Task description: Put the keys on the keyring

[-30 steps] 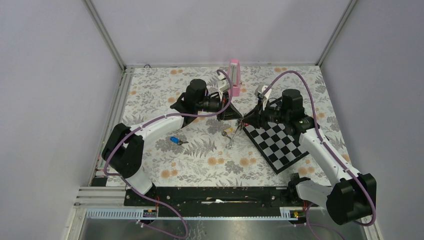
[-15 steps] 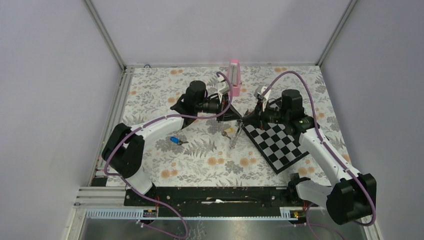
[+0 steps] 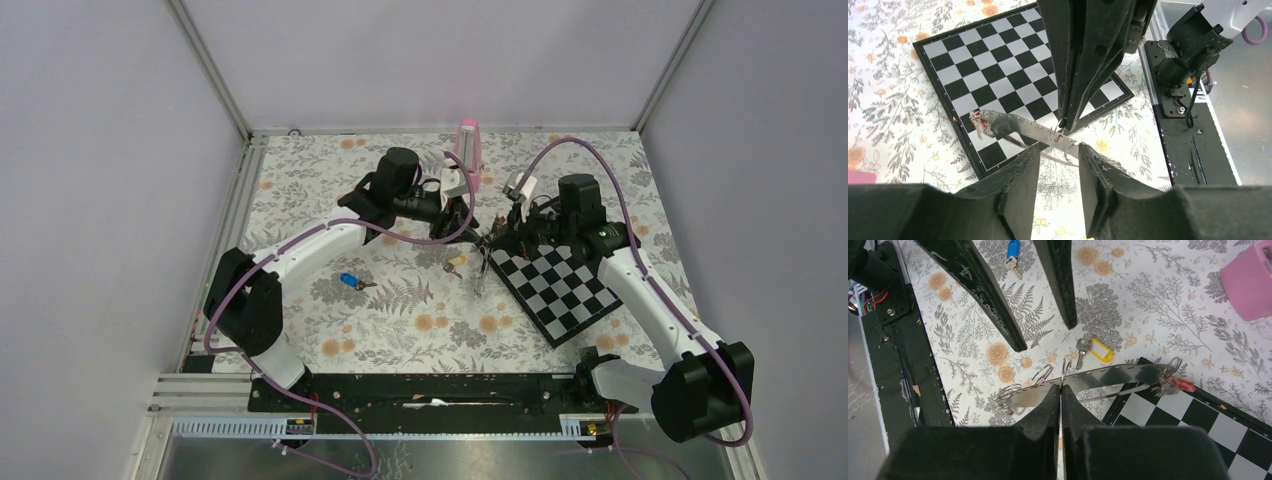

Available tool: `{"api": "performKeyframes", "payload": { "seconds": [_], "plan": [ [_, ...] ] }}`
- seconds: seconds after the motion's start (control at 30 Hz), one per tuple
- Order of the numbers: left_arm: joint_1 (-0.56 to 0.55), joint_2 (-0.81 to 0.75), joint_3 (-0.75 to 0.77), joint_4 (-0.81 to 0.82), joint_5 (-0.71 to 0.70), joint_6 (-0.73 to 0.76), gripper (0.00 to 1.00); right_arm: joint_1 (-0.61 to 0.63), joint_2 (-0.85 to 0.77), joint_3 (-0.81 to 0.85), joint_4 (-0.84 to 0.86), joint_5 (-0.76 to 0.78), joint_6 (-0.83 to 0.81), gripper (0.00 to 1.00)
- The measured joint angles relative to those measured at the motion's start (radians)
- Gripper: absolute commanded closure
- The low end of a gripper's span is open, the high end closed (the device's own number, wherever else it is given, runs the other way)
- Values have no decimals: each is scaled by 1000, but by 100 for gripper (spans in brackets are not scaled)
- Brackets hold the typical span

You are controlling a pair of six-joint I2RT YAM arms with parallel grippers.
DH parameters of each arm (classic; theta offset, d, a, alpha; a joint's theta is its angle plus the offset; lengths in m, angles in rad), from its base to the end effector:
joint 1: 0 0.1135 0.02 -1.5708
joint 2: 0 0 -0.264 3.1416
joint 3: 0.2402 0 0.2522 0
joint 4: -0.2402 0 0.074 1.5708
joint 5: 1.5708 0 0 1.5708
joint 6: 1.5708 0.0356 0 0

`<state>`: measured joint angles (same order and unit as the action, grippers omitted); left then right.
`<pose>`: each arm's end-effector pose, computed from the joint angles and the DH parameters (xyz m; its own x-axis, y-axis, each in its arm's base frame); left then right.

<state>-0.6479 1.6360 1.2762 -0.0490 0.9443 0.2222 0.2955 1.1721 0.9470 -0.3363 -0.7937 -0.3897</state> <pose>0.2813 -0.2491 0.3091 -0.1006 0.2382 -0.9660 0.9931 -0.0345 -0.1119 0.2351 0.0981 0.3079 -0.1742 -0.3315 -0.9272 -0.9165 0.3991 0.0295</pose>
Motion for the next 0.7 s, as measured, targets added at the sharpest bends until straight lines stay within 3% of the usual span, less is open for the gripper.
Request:
{"api": "performKeyframes", "payload": {
  "seconds": [0.4, 0.7],
  "plan": [
    [-13, 68, 47, -93, 61, 175, 57, 12, 14, 0, -30, -18, -9, 100],
    [-21, 112, 103, -124, 82, 204, 68, 12, 17, 0, -32, -38, -10, 100]
  ]
}}
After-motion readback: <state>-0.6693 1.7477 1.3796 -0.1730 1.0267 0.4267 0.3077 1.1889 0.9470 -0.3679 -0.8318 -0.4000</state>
